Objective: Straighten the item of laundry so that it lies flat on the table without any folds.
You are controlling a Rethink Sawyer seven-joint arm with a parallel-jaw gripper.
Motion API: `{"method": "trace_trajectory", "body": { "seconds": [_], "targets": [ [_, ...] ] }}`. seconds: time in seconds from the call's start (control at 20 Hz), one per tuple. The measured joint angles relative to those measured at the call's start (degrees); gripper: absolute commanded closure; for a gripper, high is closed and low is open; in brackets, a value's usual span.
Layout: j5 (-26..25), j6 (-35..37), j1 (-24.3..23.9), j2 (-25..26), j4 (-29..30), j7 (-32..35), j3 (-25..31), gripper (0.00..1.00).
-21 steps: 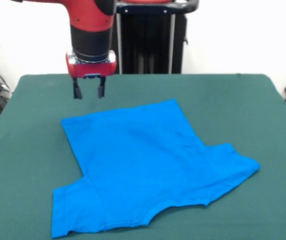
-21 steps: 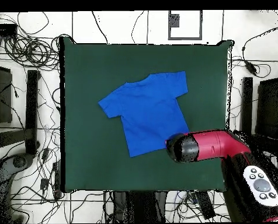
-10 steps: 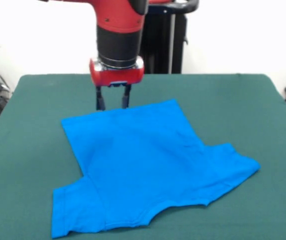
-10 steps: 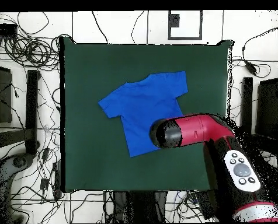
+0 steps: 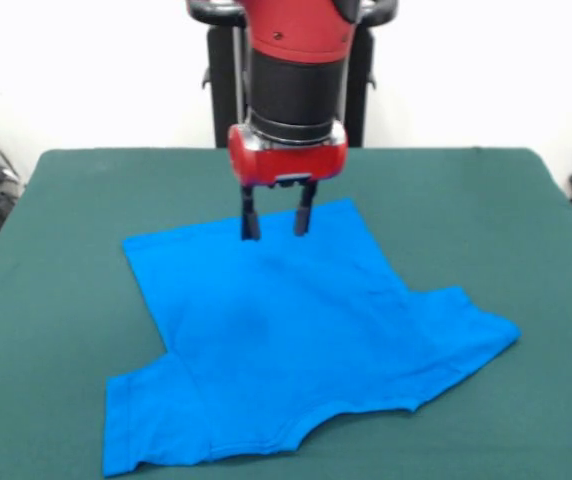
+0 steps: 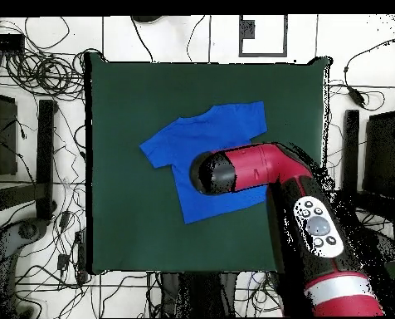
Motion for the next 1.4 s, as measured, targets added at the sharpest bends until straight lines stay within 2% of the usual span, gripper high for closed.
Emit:
{"method": "trace_trajectory", "body": {
  "seconds": [0.7,1.4],
  "targets": [
    [4.4,0.0,5.8,3.1,-5.2,0.0,-1.1,0.00],
    [8.5,0.0,12.5,8.4,-10.4,0.0,-4.7,0.00]
  ]
}}
